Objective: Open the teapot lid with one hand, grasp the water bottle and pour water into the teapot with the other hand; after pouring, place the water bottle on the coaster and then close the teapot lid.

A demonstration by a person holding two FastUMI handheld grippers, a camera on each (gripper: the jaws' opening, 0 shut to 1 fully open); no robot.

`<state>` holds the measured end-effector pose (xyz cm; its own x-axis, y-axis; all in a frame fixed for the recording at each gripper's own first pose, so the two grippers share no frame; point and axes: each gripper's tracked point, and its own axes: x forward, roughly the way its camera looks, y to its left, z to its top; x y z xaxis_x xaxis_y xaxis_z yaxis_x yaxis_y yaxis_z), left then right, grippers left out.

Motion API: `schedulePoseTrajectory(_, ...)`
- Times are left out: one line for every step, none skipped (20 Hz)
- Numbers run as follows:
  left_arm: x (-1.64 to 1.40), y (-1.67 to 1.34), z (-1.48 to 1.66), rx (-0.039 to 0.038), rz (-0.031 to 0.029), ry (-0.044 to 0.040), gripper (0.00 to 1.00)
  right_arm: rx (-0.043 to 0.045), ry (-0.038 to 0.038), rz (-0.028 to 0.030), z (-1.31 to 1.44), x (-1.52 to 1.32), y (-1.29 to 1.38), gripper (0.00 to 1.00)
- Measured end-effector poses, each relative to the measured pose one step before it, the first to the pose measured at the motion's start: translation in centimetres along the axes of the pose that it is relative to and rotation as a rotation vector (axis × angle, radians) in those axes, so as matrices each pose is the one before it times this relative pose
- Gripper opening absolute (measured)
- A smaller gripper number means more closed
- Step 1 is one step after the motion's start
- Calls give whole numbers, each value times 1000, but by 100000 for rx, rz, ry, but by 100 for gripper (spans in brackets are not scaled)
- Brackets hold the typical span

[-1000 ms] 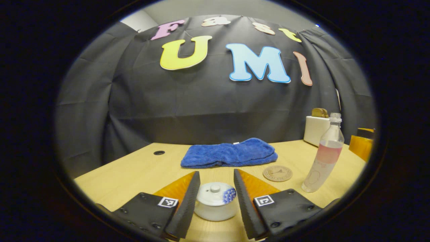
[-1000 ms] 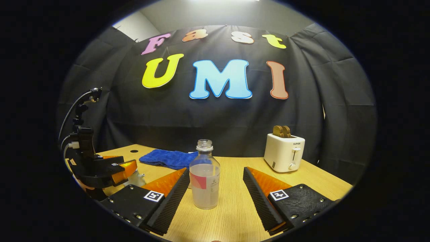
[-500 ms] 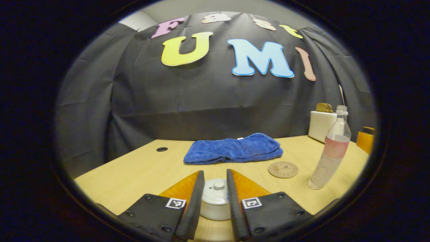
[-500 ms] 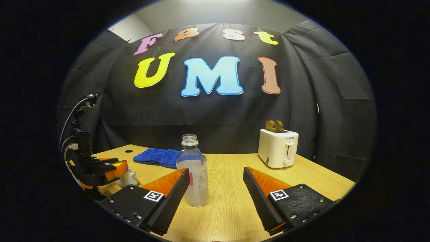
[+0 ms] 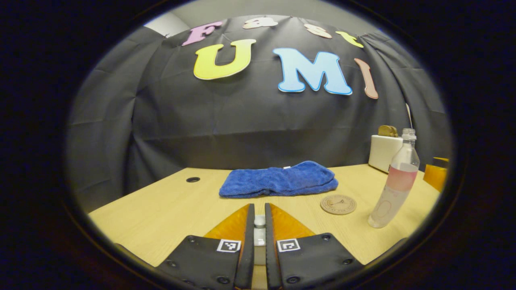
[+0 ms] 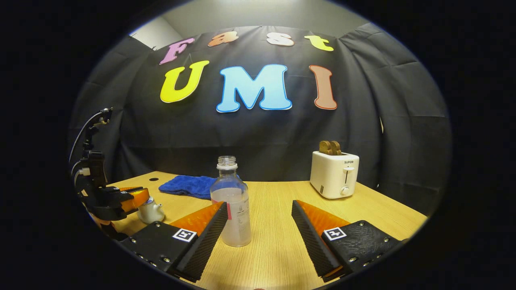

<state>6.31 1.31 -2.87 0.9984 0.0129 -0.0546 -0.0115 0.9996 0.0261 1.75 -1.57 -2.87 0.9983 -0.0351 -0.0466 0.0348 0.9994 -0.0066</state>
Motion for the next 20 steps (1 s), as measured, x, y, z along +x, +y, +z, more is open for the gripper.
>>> schedulePoseTrajectory(-330,129,391,-648,67,-638,20,117,257,176,-51,103,41,99)
schedulePoseTrajectory(329,-152,-283,301,-195,64,13,113,250,250,-23,95,100,99)
schedulePoseTrajectory(-28,-42,-3,163,-185,-204,14,101,194,195,-12,110,88,99)
schedulePoseTrajectory(-130,88,375,-122,213,-674,14,112,225,352,-32,98,151,99)
schedulePoseTrajectory(-162,5,519,-260,-93,-1118,14,69,131,423,46,28,135,99)
schedulePoseTrajectory(-284,-15,419,-329,-117,-1138,13,-93,-195,444,66,84,160,99)
schedulePoseTrajectory(-263,-14,571,-519,-79,-1427,13,-352,-255,247,187,96,177,99)
schedulePoseTrajectory(-275,-32,556,-695,-255,-1598,13,-474,-193,259,39,17,138,99)
schedulePoseTrajectory(-180,-51,562,-146,-160,-1149,14,-353,-35,291,104,144,191,99)
schedulePoseTrajectory(-113,-38,217,290,75,-687,14,-351,-22,447,23,128,180,99)
schedulePoseTrajectory(-179,19,341,262,34,-426,14,-312,143,370,31,139,192,99)
schedulePoseTrajectory(-225,120,370,-178,-118,-592,14,-311,337,647,-131,241,208,99)
schedulePoseTrajectory(-206,68,306,-261,47,-474,14,-272,457,575,18,232,191,99)
schedulePoseTrajectory(-166,117,167,31,196,-91,14,-127,453,341,-131,238,143,99)
schedulePoseTrajectory(-274,172,-60,67,170,198,14,-99,413,426,11,231,129,99)
schedulePoseTrajectory(-236,235,-50,-93,263,227,14,-72,389,460,-17,331,157,99)
schedulePoseTrajectory(-190,240,-34,-158,249,459,13,-50,715,379,-143,289,74,99)
schedulePoseTrajectory(-227,312,-184,-89,432,600,14,79,828,776,-275,305,240,99)
schedulePoseTrajectory(-161,327,-226,-154,517,588,14,345,1142,837,-339,412,199,99)
schedulePoseTrajectory(-138,404,-273,-138,611,603,14,425,1569,779,-440,386,209,99)
